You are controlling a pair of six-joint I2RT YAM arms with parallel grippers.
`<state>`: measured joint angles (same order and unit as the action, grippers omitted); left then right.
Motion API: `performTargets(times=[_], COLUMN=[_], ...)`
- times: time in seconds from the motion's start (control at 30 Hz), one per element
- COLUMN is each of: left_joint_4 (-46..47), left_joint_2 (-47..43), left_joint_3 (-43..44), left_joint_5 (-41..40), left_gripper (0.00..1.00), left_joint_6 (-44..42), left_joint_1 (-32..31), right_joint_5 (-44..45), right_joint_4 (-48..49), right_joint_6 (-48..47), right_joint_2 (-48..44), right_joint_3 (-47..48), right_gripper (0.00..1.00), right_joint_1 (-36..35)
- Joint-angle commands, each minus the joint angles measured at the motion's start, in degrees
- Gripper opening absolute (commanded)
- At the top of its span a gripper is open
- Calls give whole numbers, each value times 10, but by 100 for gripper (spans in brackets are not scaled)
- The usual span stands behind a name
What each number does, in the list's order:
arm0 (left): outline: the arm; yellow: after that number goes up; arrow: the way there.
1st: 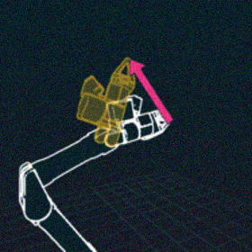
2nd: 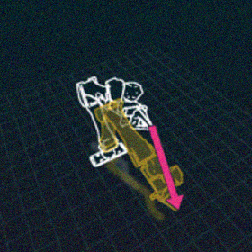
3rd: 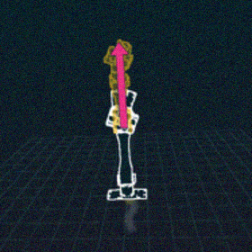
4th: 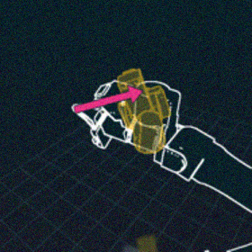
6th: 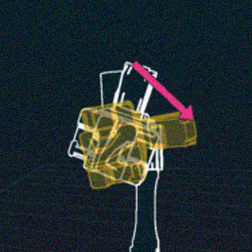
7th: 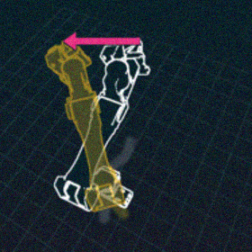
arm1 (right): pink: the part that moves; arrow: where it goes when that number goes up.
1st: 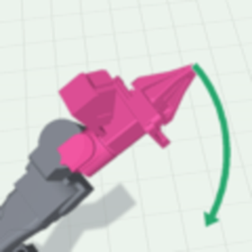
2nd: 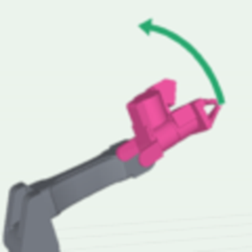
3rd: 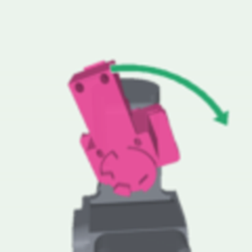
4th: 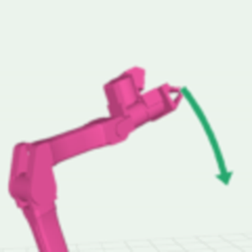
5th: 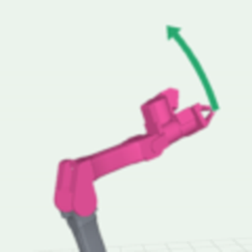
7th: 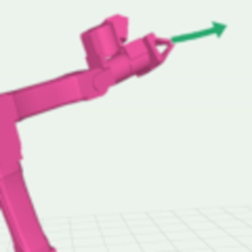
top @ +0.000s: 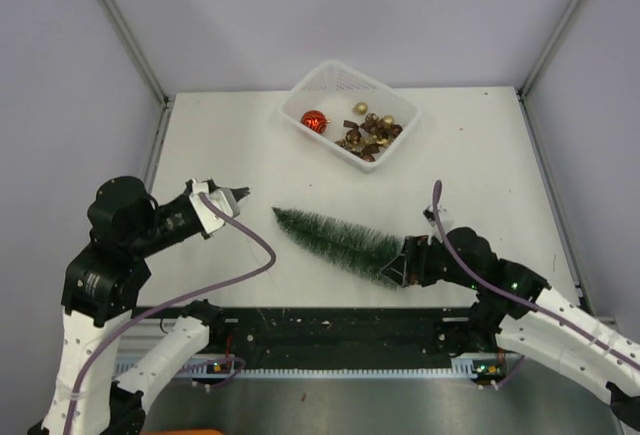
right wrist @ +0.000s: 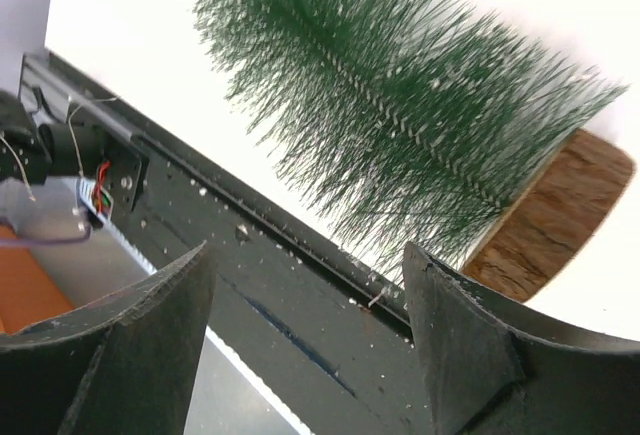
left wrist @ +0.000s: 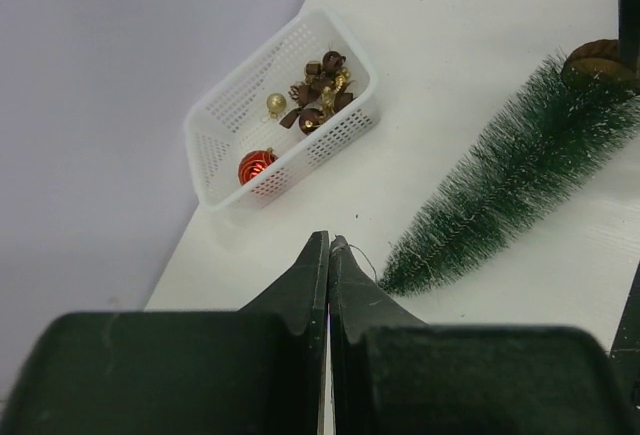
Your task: Decorate the small christmas tree
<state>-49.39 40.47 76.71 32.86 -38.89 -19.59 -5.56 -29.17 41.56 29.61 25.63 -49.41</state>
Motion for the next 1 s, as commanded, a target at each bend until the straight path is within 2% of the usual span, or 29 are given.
performTargets(times=[0.0, 0.1, 0.23, 0.37, 0.57, 0.63, 0.77, 0.83, 0.97], left_joint_4=[4, -1, -4, -1, 10, 17, 22, 23, 36], left_joint_2=[5, 1, -11, -17, -21, -20, -16, -17, -24], left_joint_3=[-1, -2, -6, -11, -11, -10, -15, -21, -41], left_joint_5=[22, 16, 9, 5, 12, 15, 26, 32, 37], left_gripper=[0, 0, 0, 0, 0, 0, 0, 0, 0], left_joint_6=[29, 31, 31, 29, 42, 48, 63, 70, 83], left_joint_1=[2, 2, 2, 2, 2, 2, 3, 2, 3], right_joint_5=[95, 136, 178, 188, 216, 226, 250, 272, 315], right_joint_4=[-67, -91, -140, -145, -146, -142, -141, -167, -257], right_joint_6=[14, 33, 56, 65, 83, 92, 103, 104, 93], right_joint_2=[15, 63, 118, 149, 176, 179, 177, 176, 164], right_joint_3=[47, 59, 85, 79, 79, 74, 85, 109, 181], right_gripper=[72, 66, 64, 64, 57, 49, 23, 13, 0], right_joint_1=[-6, -6, -6, -7, -11, -14, -31, -39, -46])
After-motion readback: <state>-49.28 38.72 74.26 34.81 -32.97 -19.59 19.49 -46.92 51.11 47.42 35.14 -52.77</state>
